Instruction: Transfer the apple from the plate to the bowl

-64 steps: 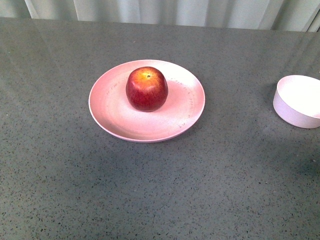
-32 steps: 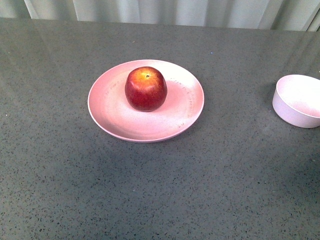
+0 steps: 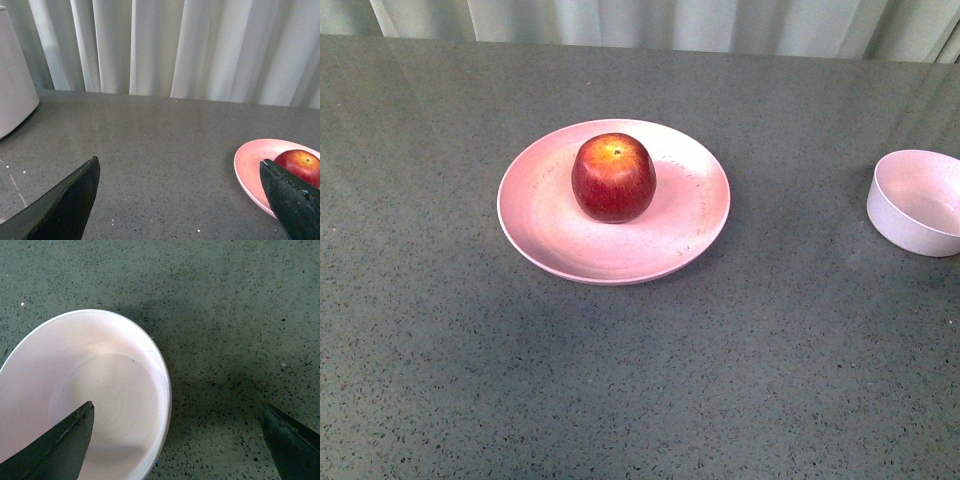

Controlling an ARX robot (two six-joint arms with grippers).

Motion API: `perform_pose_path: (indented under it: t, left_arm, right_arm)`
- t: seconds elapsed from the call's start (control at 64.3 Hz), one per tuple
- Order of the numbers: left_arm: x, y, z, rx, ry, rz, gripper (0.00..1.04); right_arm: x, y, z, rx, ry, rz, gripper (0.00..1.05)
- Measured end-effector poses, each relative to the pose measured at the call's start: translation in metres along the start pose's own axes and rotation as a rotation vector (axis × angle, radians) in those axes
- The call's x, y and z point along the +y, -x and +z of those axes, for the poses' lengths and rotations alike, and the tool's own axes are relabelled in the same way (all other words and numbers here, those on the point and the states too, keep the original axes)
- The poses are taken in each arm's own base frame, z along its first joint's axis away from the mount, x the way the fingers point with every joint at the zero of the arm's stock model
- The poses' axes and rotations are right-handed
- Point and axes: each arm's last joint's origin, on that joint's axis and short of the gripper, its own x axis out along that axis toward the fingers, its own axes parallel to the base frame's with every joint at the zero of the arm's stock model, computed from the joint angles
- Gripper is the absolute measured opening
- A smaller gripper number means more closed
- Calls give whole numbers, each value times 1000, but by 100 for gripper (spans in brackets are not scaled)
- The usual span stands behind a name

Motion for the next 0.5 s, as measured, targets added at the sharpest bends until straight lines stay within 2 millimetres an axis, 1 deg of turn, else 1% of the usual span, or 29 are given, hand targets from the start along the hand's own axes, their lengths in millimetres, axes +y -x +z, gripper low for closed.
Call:
perform_pose_path:
  t: [0.109, 0.171, 0.498]
  left_arm:
    - [0, 0, 0, 0, 0, 0, 96]
    - [0, 0, 0, 0, 0, 0, 96]
    - [0, 0, 0, 0, 0, 0, 96]
  right_arm:
    - [1, -5, -1, 15, -15, 0, 96]
    - [1, -7, -3, 24, -24, 0, 91]
    - [1, -14, 0, 53, -69, -3, 42]
